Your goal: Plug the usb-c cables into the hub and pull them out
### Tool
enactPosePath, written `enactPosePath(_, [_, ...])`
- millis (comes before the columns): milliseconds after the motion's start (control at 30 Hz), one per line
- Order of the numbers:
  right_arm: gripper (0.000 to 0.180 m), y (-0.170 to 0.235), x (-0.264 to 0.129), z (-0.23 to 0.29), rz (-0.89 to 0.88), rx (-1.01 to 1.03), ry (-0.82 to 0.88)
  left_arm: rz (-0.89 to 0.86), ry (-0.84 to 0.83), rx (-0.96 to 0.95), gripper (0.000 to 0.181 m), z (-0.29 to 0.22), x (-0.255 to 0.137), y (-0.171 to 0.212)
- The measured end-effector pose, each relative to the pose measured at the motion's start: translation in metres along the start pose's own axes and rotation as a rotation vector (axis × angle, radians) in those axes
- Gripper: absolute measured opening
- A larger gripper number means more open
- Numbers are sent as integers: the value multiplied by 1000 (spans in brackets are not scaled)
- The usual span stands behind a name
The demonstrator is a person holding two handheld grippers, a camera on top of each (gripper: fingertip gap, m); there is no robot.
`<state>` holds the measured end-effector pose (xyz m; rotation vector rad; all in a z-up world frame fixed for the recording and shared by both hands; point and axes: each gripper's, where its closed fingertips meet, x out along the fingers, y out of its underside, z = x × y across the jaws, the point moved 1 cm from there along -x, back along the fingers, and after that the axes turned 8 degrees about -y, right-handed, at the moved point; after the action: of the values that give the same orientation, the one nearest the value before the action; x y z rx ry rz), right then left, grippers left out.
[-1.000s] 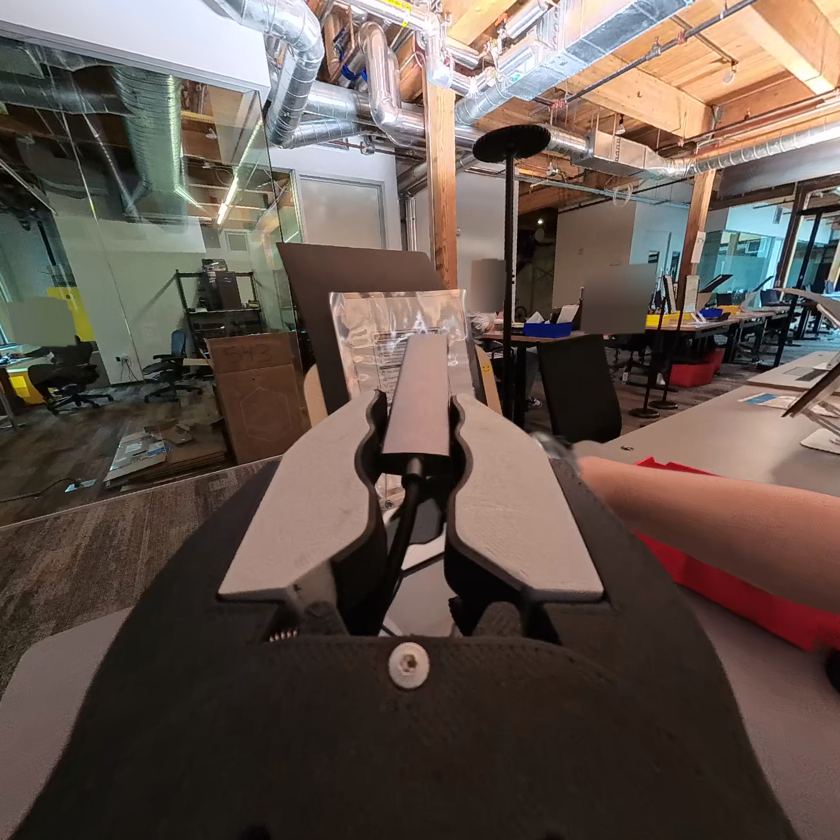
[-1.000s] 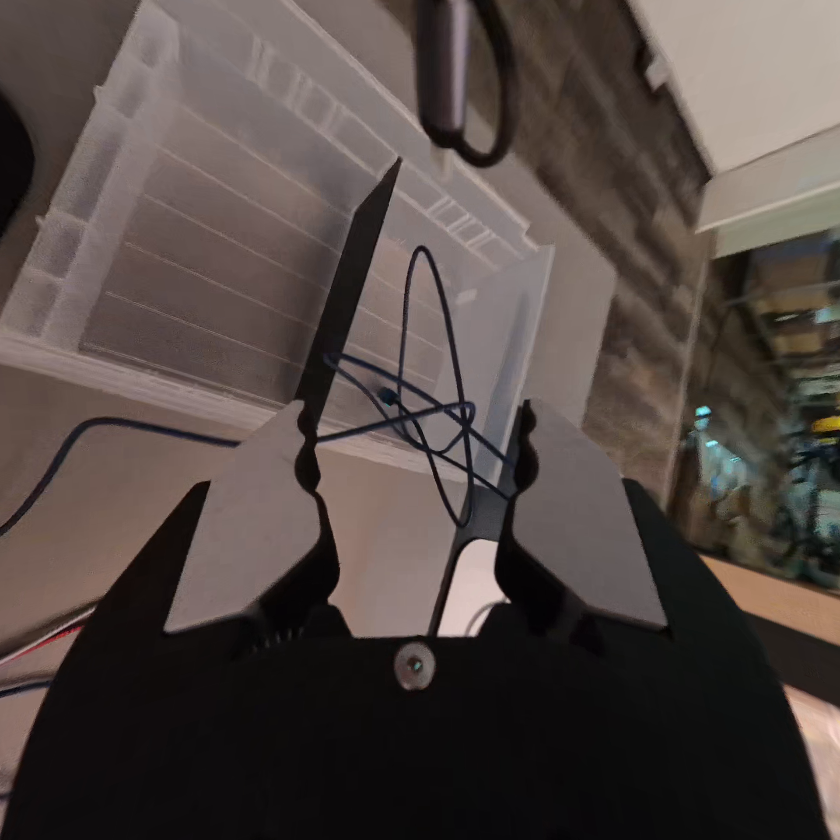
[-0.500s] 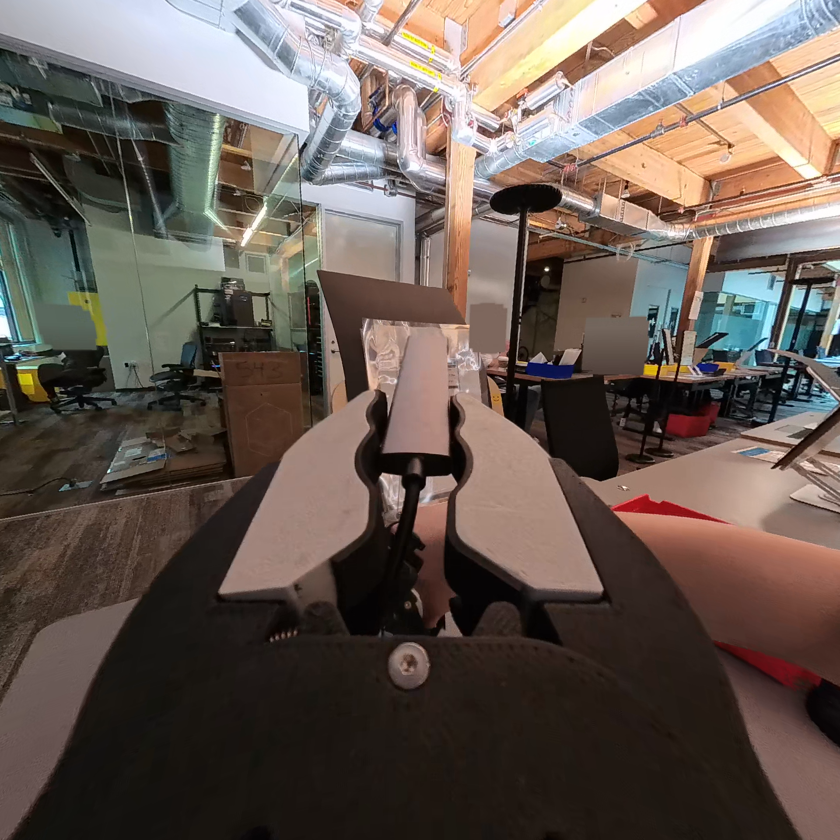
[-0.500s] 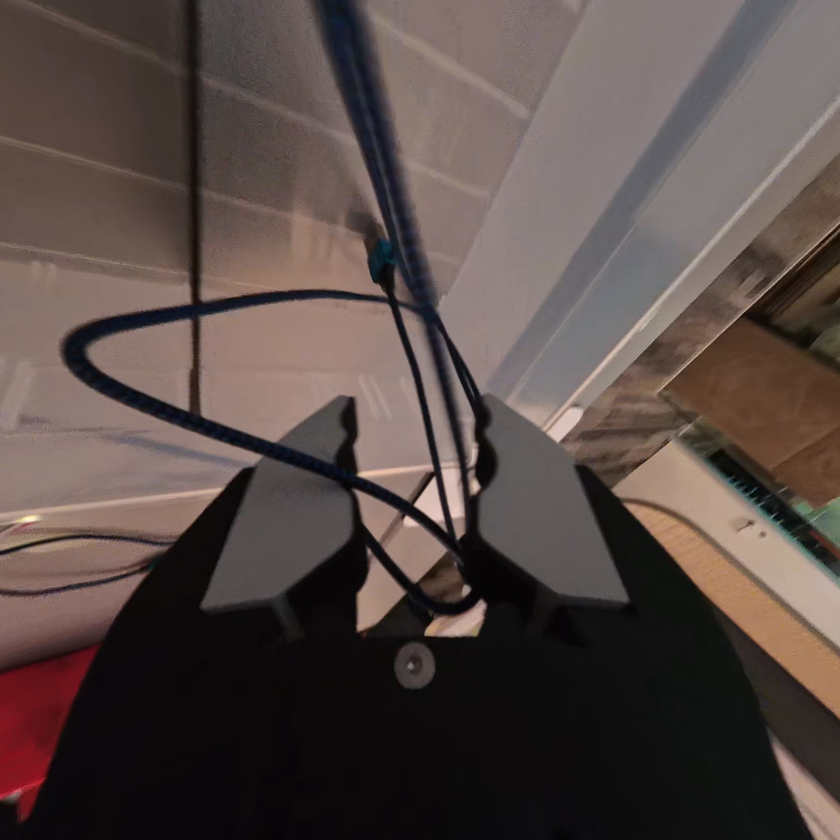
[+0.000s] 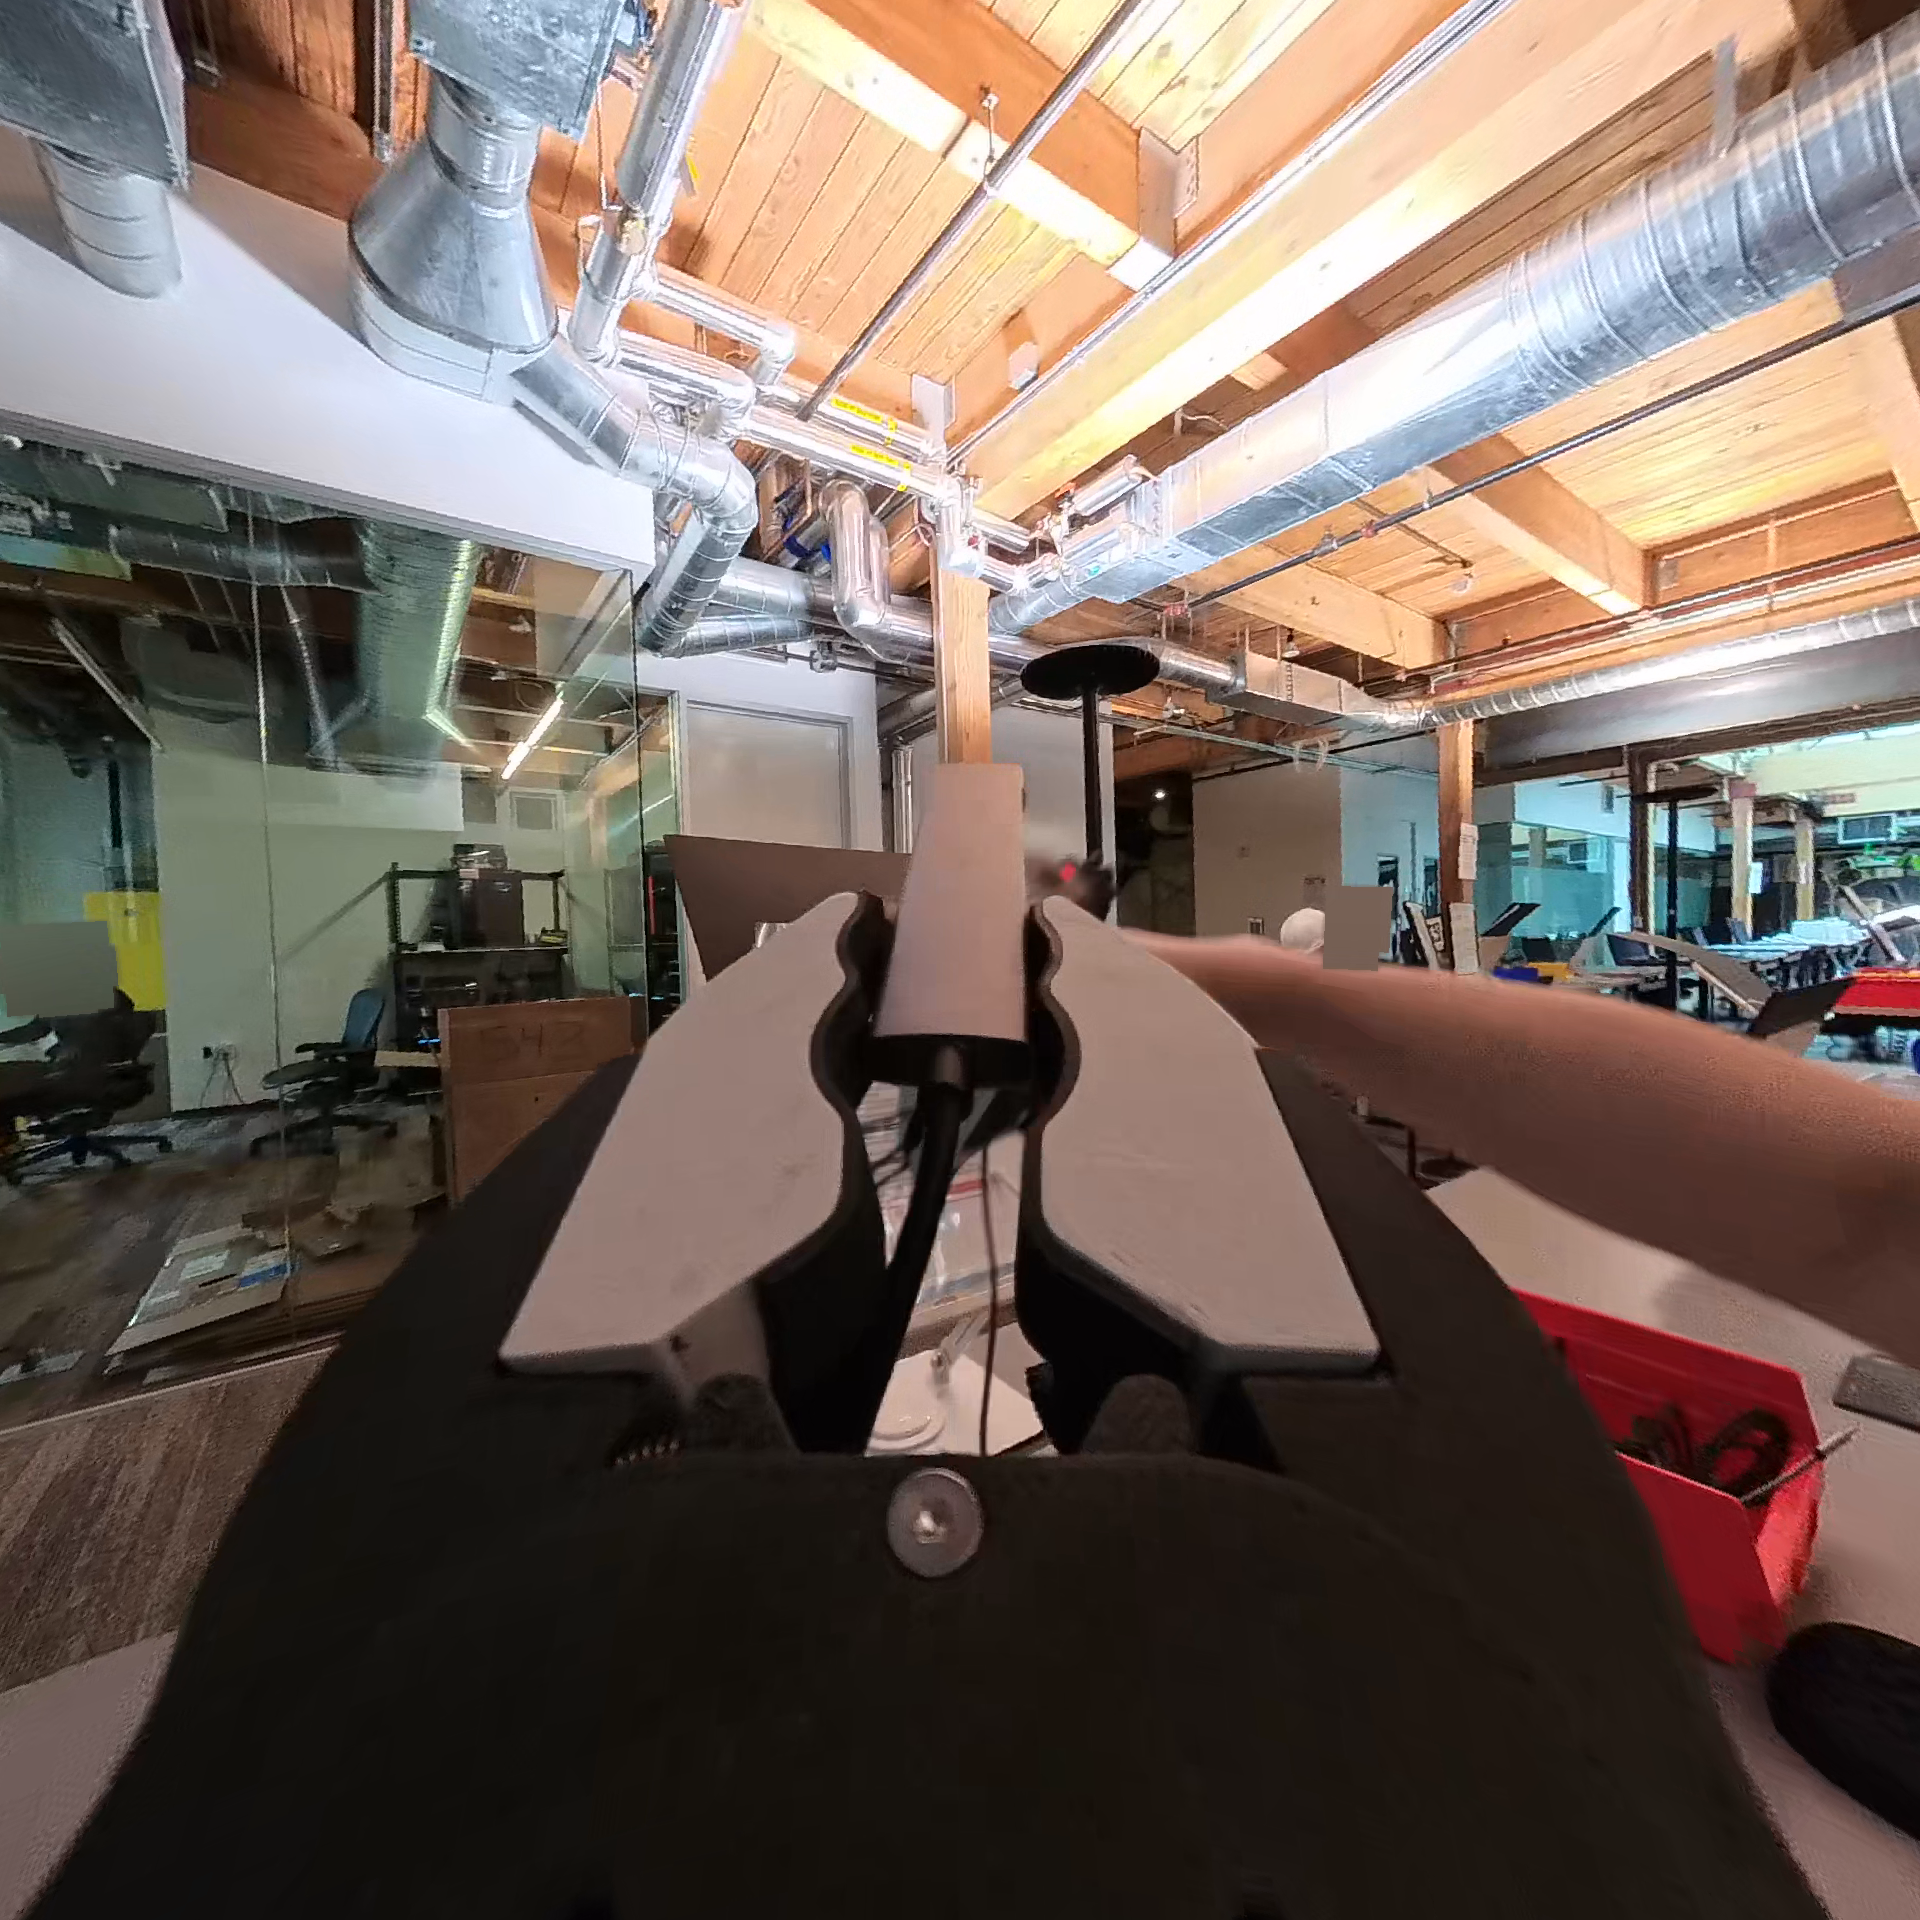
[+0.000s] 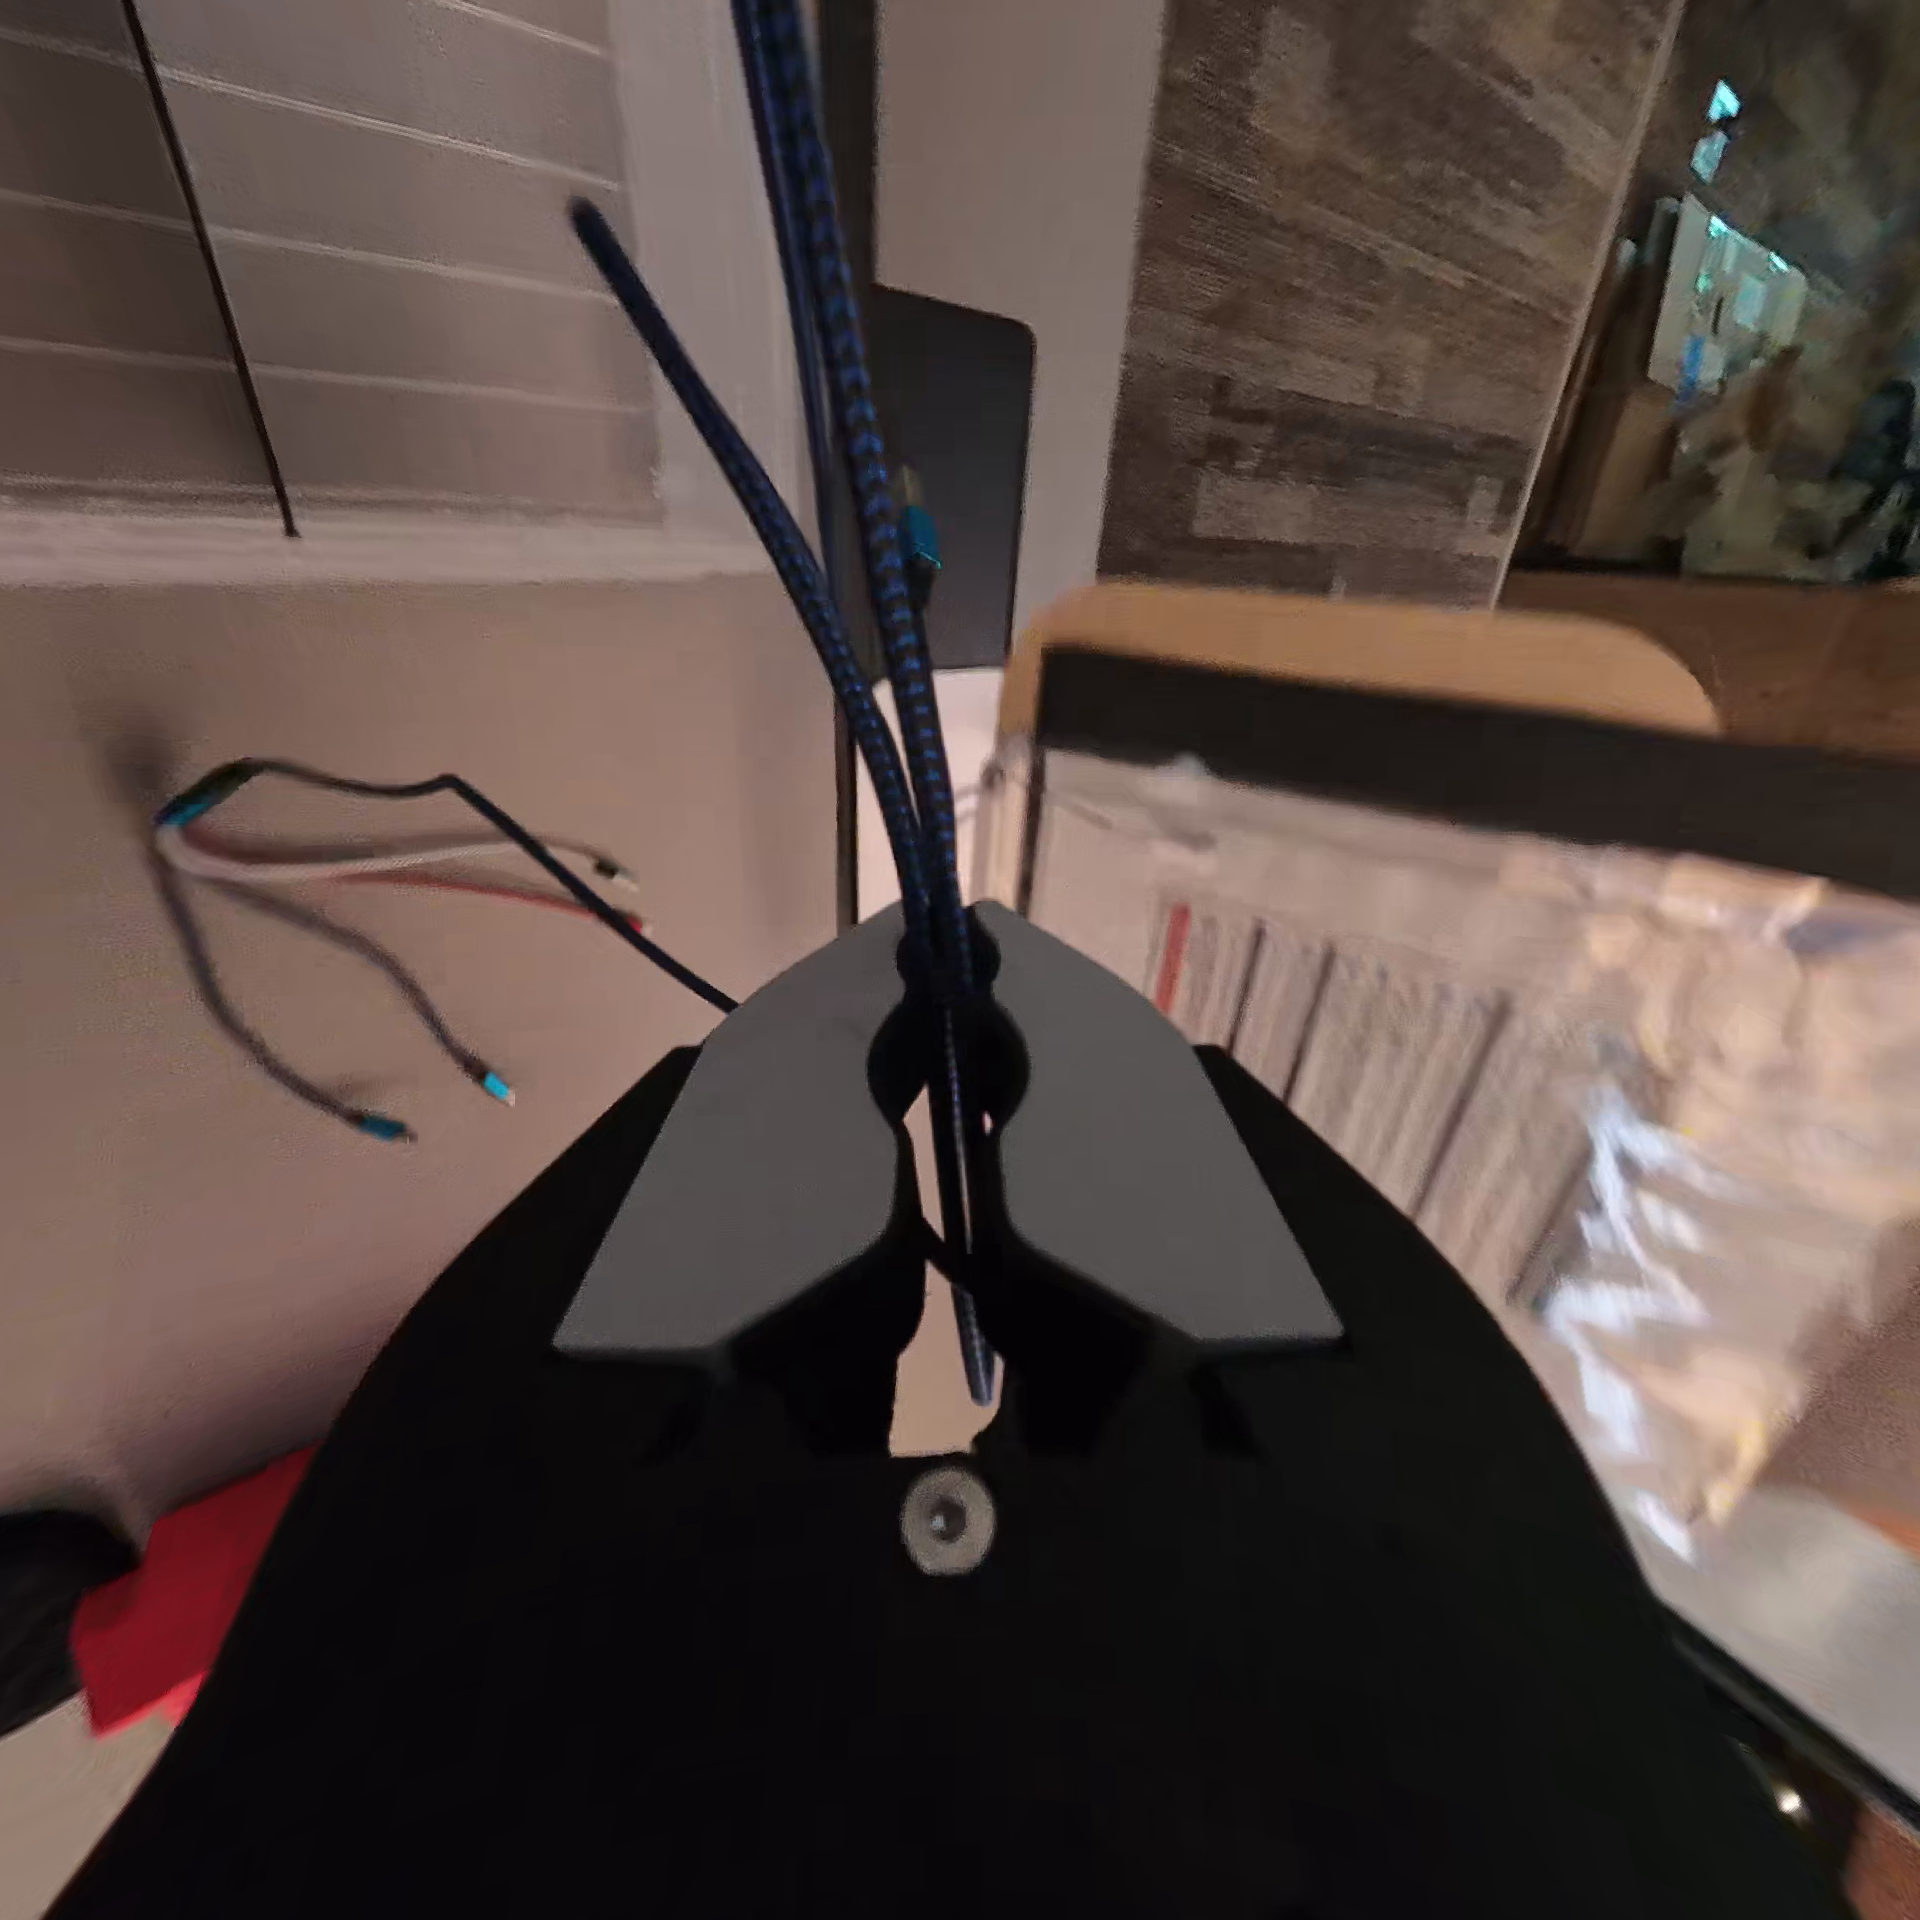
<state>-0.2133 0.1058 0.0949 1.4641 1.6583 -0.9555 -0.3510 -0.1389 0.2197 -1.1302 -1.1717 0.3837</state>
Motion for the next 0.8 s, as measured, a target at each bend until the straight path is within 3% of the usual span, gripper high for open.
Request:
enactPosePath(500, [4, 223, -327, -60, 235, 471, 520, 143, 76, 56, 26, -39, 34, 35])
enactPosePath(633, [4, 267, -372, -52, 289, 585, 585, 197, 90, 113, 26, -57, 45, 50])
enactPosePath(800, [4, 318, -376, -35, 363, 659, 563, 239, 122, 134, 26, -71, 54, 63])
